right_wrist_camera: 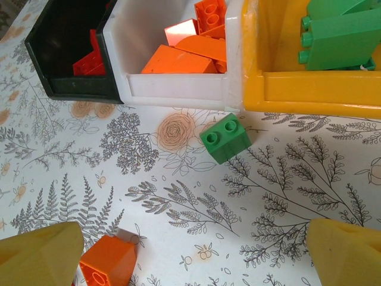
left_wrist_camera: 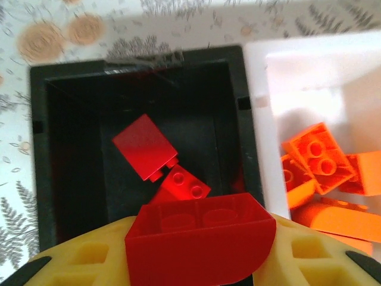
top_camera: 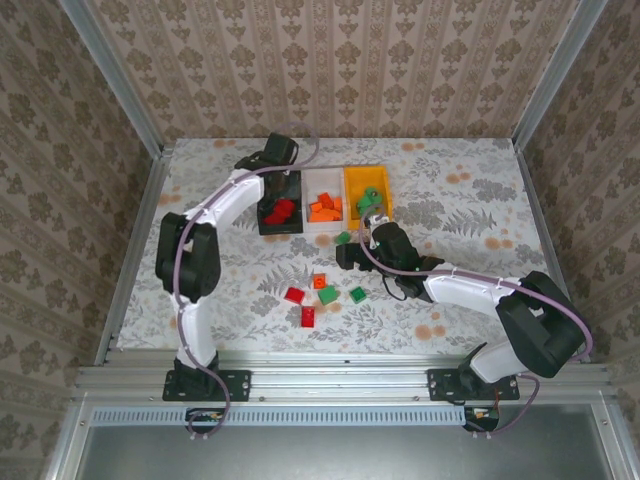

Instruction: Sort the legos into containers by color

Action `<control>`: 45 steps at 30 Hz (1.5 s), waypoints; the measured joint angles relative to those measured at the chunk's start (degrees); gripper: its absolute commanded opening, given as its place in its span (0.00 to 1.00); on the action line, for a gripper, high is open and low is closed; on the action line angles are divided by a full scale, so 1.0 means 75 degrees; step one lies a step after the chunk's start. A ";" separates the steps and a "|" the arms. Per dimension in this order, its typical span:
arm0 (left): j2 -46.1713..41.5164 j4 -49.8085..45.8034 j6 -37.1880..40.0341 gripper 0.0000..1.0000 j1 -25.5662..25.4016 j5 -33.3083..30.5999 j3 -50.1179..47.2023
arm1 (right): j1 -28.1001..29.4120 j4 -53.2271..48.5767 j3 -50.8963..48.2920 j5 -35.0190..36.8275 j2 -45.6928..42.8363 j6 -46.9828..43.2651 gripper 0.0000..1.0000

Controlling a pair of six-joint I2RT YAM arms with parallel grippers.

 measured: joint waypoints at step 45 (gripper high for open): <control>-0.5674 0.1617 -0.4645 0.64 -0.5316 -0.0743 -0.8172 | 0.0026 -0.0195 0.0000 0.0551 0.0000 -0.0029 0.98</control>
